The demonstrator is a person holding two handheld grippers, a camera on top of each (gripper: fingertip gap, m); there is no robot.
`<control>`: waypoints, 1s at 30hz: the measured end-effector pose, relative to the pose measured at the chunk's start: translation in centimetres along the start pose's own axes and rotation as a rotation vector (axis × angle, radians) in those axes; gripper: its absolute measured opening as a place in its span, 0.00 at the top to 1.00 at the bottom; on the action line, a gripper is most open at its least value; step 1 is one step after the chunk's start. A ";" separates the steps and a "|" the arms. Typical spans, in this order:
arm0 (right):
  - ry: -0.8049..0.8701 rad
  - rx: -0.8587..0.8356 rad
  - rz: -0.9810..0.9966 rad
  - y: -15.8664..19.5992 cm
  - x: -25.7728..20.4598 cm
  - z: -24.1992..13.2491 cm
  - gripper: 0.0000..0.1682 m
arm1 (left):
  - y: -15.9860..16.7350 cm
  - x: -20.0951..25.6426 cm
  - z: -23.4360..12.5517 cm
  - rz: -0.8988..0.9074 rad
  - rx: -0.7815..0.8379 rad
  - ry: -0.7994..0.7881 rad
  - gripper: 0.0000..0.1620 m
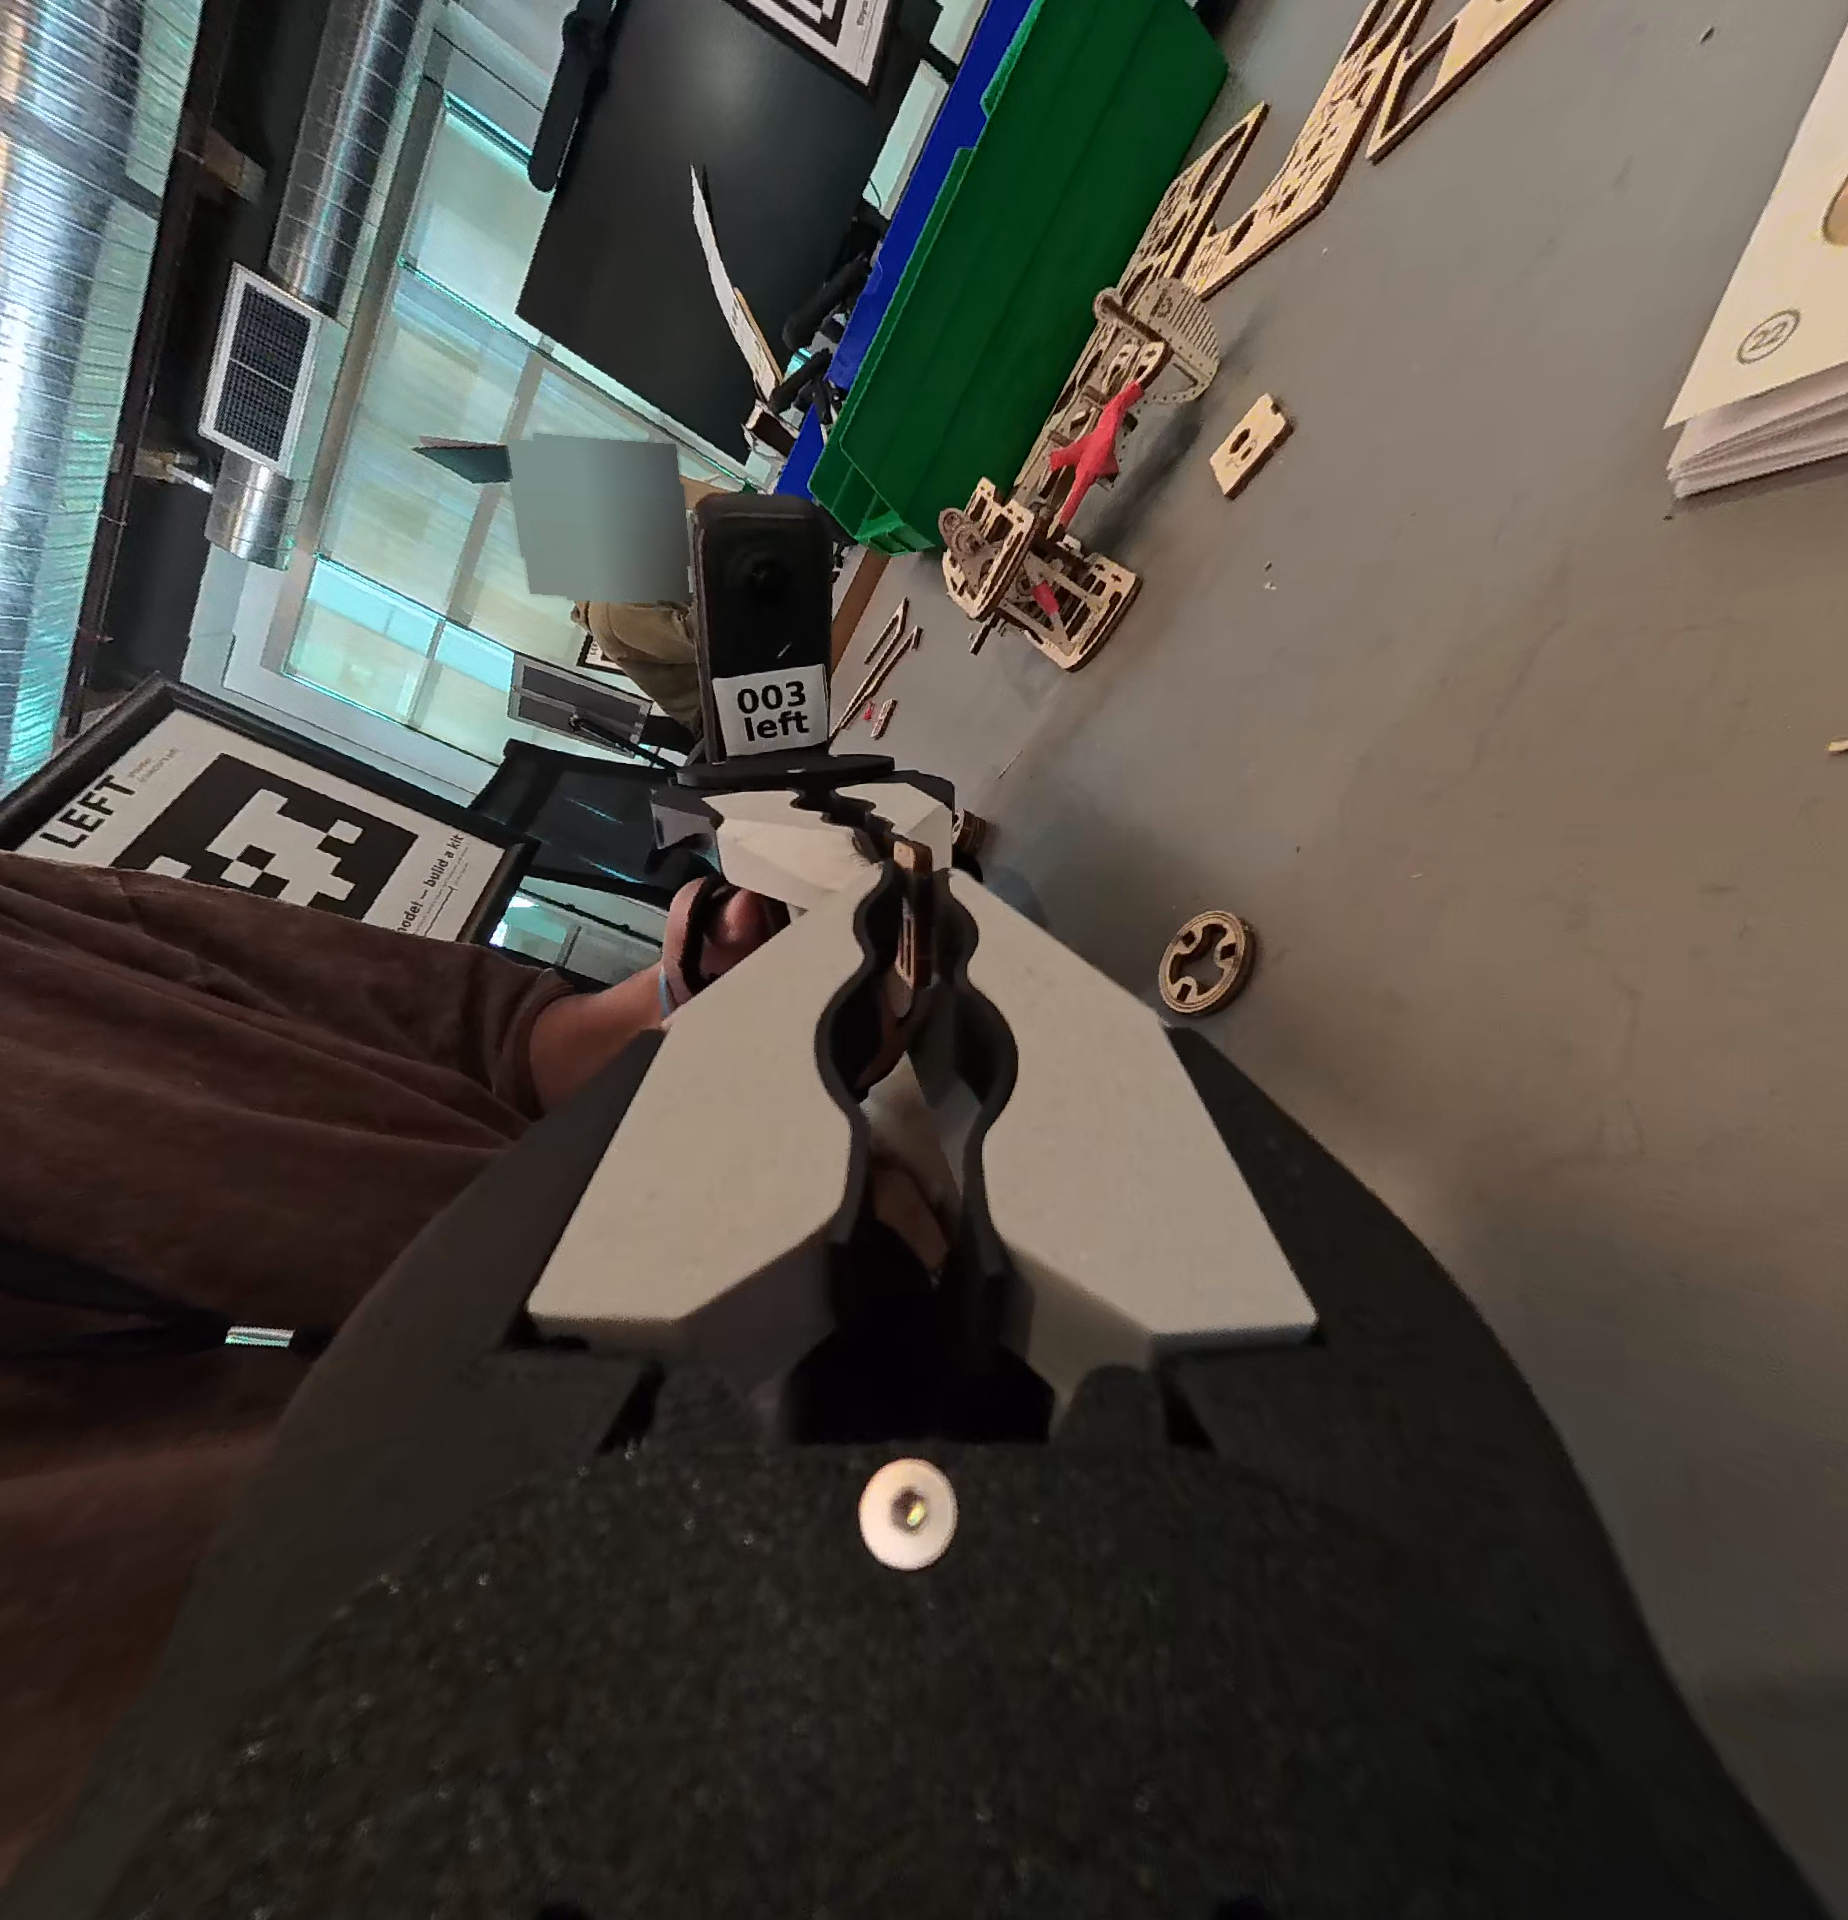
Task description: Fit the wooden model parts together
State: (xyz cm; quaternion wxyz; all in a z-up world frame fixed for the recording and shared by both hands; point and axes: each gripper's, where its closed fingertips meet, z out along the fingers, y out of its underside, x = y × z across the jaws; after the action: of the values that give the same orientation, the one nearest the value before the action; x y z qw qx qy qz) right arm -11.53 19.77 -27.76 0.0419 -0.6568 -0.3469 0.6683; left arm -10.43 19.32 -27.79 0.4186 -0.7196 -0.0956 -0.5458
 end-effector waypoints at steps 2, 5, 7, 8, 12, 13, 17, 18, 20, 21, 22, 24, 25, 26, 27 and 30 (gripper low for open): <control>0.021 -0.005 -0.024 0.0 0.1 0.0 0.97 | 0.1 -0.1 0.0 0.000 -0.003 -0.008 1.00; 0.067 -0.009 -0.084 0.1 0.4 0.0 0.97 | 0.0 -0.3 0.0 -0.005 -0.002 -0.019 1.00; 0.108 -0.007 -0.143 0.1 0.6 0.1 0.97 | 0.0 -0.6 0.0 0.005 0.000 -0.038 1.00; 0.125 -0.005 -0.173 0.0 0.6 0.1 0.97 | 0.0 -0.6 0.0 0.021 0.002 -0.049 0.99; 0.204 -0.031 -0.288 0.4 1.1 0.2 0.97 | 0.4 -1.0 0.1 0.083 -0.014 -0.107 1.00; 0.219 -0.037 -0.311 0.4 1.1 0.2 0.97 | 0.5 -1.0 0.2 0.092 -0.017 -0.112 1.00; 0.407 -0.131 -0.375 1.4 4.0 -0.3 1.00 | 0.7 2.1 0.5 0.151 0.000 0.061 1.00; 0.487 -0.246 -0.416 3.2 5.9 -0.2 1.00 | 1.3 3.0 1.3 0.182 -0.010 0.068 1.00; 0.284 -0.103 -0.330 1.8 2.4 0.6 1.00 | 1.3 0.8 1.6 0.307 -0.007 -0.117 1.00; 0.339 -0.082 -0.332 1.0 3.4 -0.6 1.00 | 1.3 0.1 1.1 0.261 -0.038 -0.134 1.00; 0.386 -0.058 -0.318 0.3 4.4 -1.8 1.00 | 0.4 0.3 0.4 0.226 0.007 -0.116 1.00; 0.429 -0.033 -0.264 -0.5 5.6 -3.1 1.00 | 0.0 0.2 -0.3 0.276 -0.004 -0.141 1.00; 0.437 -0.034 -0.266 -0.7 5.8 -3.3 1.00 | -0.1 0.2 -0.5 0.291 -0.006 -0.151 1.00; 0.465 -0.050 -0.286 -0.8 6.1 -3.5 1.00 | -0.2 0.1 -0.6 0.311 -0.010 -0.169 1.00; 0.506 -0.066 -0.312 -1.0 6.6 -3.7 1.00 | -0.3 0.0 -0.7 0.332 -0.021 -0.186 1.00; 0.452 -0.049 -0.340 -1.8 5.6 -3.6 1.00 | 0.7 0.0 -0.8 0.359 -0.089 -0.232 1.00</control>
State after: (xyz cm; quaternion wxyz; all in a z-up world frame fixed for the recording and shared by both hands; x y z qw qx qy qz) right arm -9.73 25.45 -31.22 0.2139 -0.7222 -0.4501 0.4797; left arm -10.58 18.32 -28.05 0.4630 -0.8008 0.0107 -0.3798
